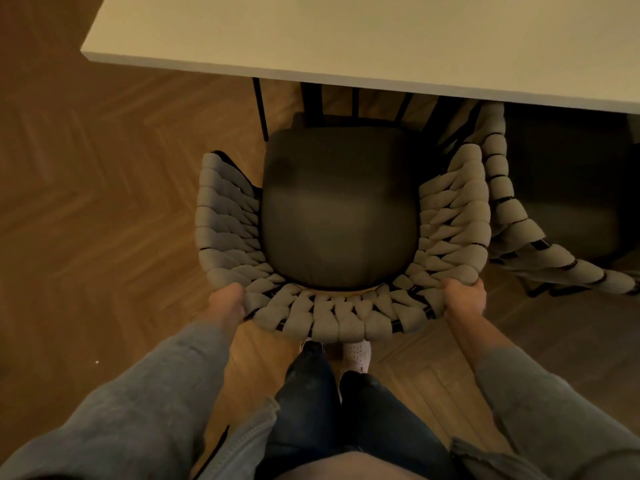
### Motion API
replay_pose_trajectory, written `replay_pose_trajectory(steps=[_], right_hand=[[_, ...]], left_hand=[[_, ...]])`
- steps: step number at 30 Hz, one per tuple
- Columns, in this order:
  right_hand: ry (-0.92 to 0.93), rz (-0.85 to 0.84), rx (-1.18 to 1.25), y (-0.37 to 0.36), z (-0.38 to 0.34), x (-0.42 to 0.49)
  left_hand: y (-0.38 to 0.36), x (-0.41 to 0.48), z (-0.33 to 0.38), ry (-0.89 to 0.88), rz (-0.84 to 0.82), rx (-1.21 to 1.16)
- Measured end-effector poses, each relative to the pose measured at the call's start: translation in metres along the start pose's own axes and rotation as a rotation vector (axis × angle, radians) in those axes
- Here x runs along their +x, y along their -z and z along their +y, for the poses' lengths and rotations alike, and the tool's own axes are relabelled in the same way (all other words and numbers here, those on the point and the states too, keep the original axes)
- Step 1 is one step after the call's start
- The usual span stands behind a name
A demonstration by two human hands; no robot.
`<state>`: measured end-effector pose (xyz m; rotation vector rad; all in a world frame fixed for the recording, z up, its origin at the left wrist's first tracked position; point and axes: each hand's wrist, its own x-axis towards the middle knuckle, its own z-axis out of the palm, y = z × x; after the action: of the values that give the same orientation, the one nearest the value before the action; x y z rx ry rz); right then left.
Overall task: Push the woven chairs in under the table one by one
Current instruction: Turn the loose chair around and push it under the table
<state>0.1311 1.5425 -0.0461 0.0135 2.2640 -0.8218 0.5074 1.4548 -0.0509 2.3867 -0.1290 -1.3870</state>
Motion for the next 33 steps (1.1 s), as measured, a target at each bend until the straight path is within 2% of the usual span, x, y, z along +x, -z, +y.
replay_pose_trajectory(steps=[6, 16, 24, 33], right_hand=[[-0.015, 0.01, 0.038, -0.001, -0.013, 0.007], [-0.099, 0.025, 0.171, -0.007, -0.022, 0.01], [-0.086, 0.048, 0.178, -0.045, -0.036, 0.007], [-0.045, -0.011, 0.037, -0.061, -0.085, 0.051]], left_hand=[[-0.01, -0.006, 0.011, -0.01, 0.052, 0.008], [-0.017, -0.016, 0.046, -0.152, 0.109, 0.048], [-0.029, 0.006, 0.108, -0.248, 0.044, 0.157], [-0.065, 0.021, 0.148, -0.238, -0.062, 0.133]])
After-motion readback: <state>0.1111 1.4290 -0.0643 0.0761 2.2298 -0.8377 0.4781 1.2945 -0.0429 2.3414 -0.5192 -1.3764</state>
